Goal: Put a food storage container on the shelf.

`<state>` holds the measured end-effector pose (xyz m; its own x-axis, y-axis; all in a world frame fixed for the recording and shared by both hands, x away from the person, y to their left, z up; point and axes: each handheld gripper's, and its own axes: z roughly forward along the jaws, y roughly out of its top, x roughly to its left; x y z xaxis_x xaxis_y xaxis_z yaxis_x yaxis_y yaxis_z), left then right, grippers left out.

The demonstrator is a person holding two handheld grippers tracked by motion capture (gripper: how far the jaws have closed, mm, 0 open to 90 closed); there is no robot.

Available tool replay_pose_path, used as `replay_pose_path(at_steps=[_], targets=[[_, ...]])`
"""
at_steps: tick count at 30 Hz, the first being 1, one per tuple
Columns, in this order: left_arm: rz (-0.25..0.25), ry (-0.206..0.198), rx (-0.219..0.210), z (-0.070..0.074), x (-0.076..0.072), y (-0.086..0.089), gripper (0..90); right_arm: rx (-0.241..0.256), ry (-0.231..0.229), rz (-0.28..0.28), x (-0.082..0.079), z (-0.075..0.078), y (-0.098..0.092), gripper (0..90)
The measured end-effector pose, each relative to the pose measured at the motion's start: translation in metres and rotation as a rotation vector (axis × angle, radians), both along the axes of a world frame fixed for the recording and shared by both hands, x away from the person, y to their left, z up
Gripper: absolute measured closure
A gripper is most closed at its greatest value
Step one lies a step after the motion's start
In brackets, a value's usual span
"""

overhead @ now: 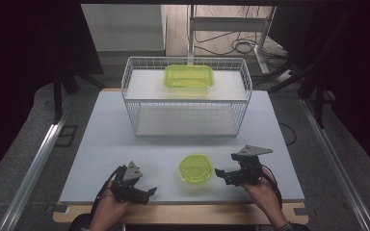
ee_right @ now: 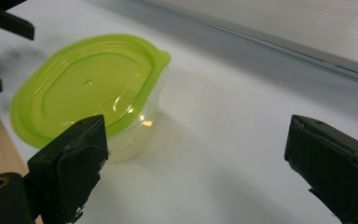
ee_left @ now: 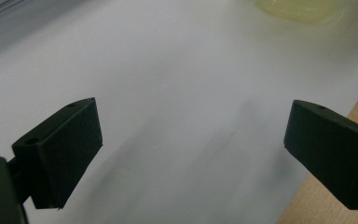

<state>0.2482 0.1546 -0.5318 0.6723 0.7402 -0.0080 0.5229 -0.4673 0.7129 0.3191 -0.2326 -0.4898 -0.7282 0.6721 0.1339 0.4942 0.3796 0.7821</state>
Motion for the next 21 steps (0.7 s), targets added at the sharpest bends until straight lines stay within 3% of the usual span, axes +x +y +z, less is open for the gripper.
replay_pose_path(at_steps=[4, 7, 11, 18, 20, 21], targets=[[-0.001, -0.001, 0.003, 0.0, 0.0, 0.0, 4.0, -0.011, 0.015, 0.028, 0.001, 0.001, 0.003, 6.3], [-0.002, -0.003, 0.007, 0.0, 0.0, -0.001, 3.9, 0.031, 0.067, 0.047, 0.003, 0.003, 0.006, 6.4], [-0.002, -0.004, 0.005, 0.0, 0.0, -0.001, 3.9, 0.074, 0.092, 0.042, 0.005, 0.003, 0.01, 6.3], [-0.001, -0.007, 0.006, 0.0, -0.001, -0.001, 3.9, 0.101, 0.149, 0.03, 0.011, 0.006, 0.017, 6.2], [-0.001, -0.007, 0.006, 0.0, -0.001, -0.001, 3.9, 0.089, 0.165, 0.035, 0.013, 0.007, 0.02, 9.3], [-0.001, -0.006, 0.007, 0.0, -0.001, -0.001, 3.9, 0.082, 0.176, 0.038, 0.014, 0.008, 0.021, 16.0]])
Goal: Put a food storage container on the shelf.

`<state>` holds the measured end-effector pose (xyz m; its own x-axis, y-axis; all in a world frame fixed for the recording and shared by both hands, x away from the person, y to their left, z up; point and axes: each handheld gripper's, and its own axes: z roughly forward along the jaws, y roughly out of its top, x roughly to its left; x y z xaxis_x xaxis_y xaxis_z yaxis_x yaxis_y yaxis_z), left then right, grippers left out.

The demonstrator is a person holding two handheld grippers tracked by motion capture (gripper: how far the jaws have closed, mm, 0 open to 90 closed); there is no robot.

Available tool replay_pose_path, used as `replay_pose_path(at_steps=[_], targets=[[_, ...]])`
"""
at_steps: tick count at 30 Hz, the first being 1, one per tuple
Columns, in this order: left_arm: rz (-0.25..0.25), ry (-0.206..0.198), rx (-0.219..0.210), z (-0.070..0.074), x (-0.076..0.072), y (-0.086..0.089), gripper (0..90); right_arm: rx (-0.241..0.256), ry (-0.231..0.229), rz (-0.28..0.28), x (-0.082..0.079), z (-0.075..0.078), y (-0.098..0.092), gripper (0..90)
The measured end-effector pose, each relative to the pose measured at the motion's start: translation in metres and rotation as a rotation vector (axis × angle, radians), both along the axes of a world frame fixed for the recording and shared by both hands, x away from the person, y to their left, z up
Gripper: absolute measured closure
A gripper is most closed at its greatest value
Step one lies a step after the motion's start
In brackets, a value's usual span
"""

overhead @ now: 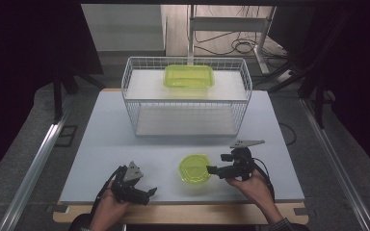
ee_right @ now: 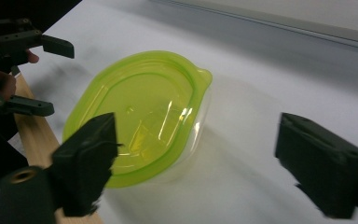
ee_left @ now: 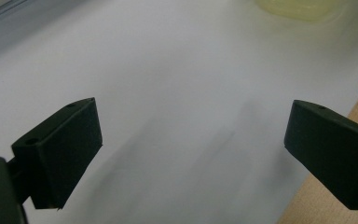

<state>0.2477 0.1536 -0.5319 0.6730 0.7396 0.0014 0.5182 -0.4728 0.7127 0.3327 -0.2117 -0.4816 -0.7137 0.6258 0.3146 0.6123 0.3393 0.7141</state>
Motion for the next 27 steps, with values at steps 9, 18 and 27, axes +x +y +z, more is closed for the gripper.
replay_pose_path(at_steps=[9, 18, 27], targets=[[-0.003, 0.002, 0.011, 0.0, 0.0, 0.0, 3.9, -0.019, 0.022, 0.028, 0.009, 0.002, 0.003, 41.4], [-0.002, 0.004, 0.018, -0.001, 0.0, -0.001, 4.0, 0.015, 0.124, 0.053, 0.023, -0.003, 0.008, 57.6], [-0.002, 0.004, 0.02, -0.001, 0.0, -0.001, 4.0, 0.038, 0.209, 0.058, 0.03, -0.007, 0.009, 70.7]])
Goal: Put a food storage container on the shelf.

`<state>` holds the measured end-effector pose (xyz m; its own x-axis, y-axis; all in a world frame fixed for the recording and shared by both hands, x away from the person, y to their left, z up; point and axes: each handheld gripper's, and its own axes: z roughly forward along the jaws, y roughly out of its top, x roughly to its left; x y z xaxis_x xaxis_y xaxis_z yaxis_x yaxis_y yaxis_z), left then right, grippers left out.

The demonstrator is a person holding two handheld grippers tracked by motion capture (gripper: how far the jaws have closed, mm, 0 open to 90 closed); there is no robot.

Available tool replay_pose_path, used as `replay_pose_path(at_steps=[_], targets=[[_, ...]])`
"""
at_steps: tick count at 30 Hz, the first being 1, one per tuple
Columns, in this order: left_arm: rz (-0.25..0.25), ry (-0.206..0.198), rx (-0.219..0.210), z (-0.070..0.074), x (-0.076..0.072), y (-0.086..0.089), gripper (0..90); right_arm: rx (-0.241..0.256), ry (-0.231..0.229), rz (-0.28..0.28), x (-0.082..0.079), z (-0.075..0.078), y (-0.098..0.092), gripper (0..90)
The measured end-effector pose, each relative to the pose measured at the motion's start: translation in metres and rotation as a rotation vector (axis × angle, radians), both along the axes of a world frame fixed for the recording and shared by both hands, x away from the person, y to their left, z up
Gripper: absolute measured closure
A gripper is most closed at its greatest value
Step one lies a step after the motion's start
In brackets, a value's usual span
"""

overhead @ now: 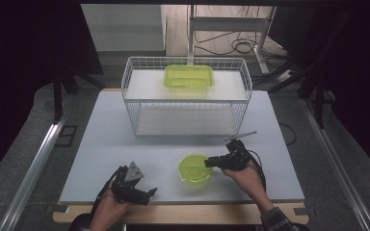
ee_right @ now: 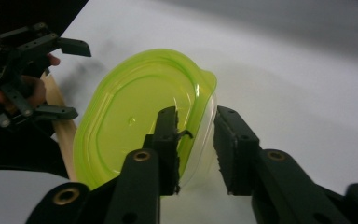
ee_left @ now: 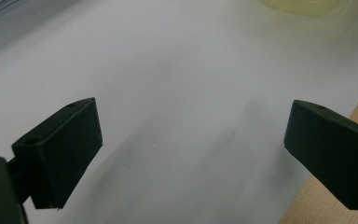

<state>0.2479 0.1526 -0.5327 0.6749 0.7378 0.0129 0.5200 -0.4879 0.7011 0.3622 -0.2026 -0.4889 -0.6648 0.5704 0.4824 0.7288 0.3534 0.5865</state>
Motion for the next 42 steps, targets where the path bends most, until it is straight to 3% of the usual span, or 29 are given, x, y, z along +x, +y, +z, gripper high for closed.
replay_pose_path(at_steps=[4, 8, 12, 20, 28, 34, 42], targets=[[0.0, 0.0, 0.001, 0.0, 0.0, 0.0, 4.0, 0.049, 0.049, 0.018, 0.0, -0.001, -0.001, 78.9], [0.001, 0.001, 0.001, 0.0, 0.0, 0.0, 4.0, 0.058, 0.074, 0.025, 0.0, 0.001, 0.001, 79.9], [0.001, 0.001, 0.001, 0.0, 0.0, 0.0, 4.1, 0.109, 0.114, 0.037, -0.001, 0.003, 0.003, 81.2], [0.0, 0.001, 0.002, 0.0, 0.0, 0.0, 4.1, 0.12, 0.12, 0.028, 0.0, 0.003, 0.0, 81.4], [0.002, 0.001, -0.001, 0.0, 0.0, 0.0, 4.0, 0.167, 0.127, -0.003, 0.002, 0.007, -0.008, 81.7], [0.017, -0.009, -0.049, 0.003, 0.0, 0.004, 3.7, 0.207, 0.103, -0.014, 0.003, 0.022, -0.011, 81.9], [0.017, -0.012, -0.059, 0.004, 0.0, 0.005, 3.6, 0.238, 0.086, -0.031, 0.008, 0.039, -0.014, 82.2]])
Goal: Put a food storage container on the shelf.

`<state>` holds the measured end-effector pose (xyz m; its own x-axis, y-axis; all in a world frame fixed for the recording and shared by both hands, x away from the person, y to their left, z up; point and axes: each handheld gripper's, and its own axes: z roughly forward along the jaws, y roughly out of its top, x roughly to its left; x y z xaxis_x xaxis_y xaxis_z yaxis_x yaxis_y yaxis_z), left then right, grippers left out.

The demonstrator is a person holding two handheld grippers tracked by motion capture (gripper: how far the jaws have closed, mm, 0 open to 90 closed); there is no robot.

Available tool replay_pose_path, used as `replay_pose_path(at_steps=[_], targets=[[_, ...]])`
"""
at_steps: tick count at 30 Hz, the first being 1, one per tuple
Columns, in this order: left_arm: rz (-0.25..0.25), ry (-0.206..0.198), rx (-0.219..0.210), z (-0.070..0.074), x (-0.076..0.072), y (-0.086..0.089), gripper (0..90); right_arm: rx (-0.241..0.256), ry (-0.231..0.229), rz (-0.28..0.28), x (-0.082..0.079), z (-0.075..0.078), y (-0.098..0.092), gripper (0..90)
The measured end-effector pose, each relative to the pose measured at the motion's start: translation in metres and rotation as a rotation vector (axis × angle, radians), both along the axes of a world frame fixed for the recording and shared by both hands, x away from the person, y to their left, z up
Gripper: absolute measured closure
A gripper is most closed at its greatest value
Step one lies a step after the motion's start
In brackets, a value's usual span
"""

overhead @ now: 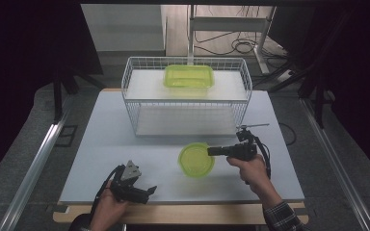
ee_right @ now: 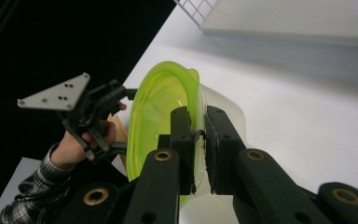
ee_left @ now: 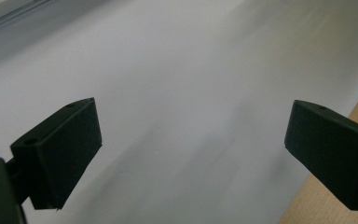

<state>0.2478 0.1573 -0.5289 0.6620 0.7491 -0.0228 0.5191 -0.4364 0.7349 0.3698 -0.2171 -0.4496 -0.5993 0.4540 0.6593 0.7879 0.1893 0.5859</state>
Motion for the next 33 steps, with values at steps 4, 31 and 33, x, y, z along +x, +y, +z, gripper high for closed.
replay_pose_path(at_steps=[4, 31, 33], targets=[[0.002, -0.004, -0.003, 0.001, 0.0, 0.0, 3.6, 0.011, -0.005, -0.006, 0.002, 0.009, 0.0, 82.7], [0.001, 0.0, 0.005, 0.0, 0.0, 0.001, 3.6, 0.085, -0.066, -0.056, 0.016, 0.057, -0.003, 83.2], [0.004, 0.0, 0.002, 0.0, 0.0, 0.001, 3.5, 0.094, -0.066, -0.059, 0.017, 0.06, -0.003, 83.2]])
